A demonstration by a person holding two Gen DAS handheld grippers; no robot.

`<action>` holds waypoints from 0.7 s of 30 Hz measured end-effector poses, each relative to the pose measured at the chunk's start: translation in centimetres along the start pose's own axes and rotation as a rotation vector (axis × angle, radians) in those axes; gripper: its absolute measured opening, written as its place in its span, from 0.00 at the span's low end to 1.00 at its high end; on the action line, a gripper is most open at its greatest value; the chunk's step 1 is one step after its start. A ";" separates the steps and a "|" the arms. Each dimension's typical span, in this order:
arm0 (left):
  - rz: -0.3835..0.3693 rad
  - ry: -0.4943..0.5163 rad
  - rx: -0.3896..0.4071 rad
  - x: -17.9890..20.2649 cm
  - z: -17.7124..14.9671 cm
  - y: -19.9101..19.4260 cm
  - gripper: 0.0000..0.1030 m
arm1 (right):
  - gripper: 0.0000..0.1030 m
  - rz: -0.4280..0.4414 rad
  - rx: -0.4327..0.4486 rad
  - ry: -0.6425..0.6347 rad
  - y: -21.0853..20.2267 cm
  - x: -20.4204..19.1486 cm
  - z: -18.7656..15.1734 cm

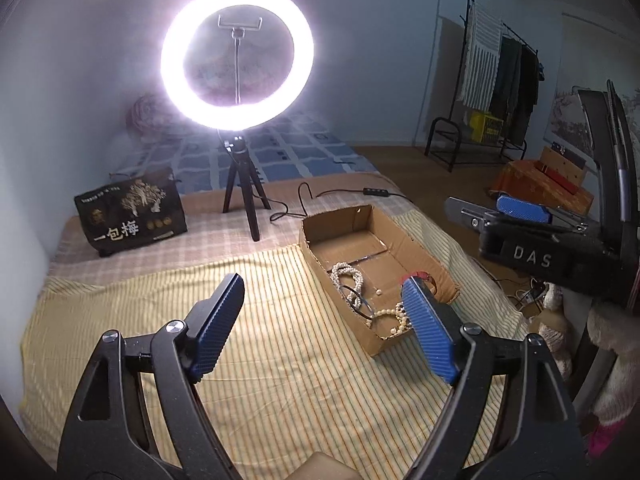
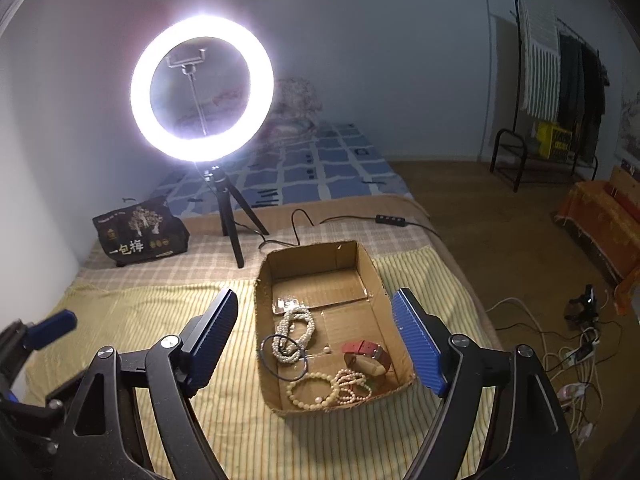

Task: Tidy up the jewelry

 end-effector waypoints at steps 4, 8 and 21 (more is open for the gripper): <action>0.011 0.005 0.026 -0.1 -0.3 -1.3 0.84 | 0.78 -0.048 0.036 -0.036 -1.8 -1.1 0.1; 0.007 -0.014 0.038 -0.1 -0.8 -2.1 0.89 | 0.79 -0.060 0.068 -0.029 -3.1 -1.3 -0.3; 0.043 0.033 0.039 0.9 -1.5 -1.8 0.99 | 0.80 -0.082 0.089 -0.031 -3.4 -0.7 -1.6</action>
Point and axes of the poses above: each gripper's, at about its wrist camera, not at the fingertips, and y roughly the way its jaws point, x to its right, z to its top, the point moved 3 cm from there along y, roughly the way its jaws point, and after that the axes turned 4 degrees about -x, right-handed, at the moved point
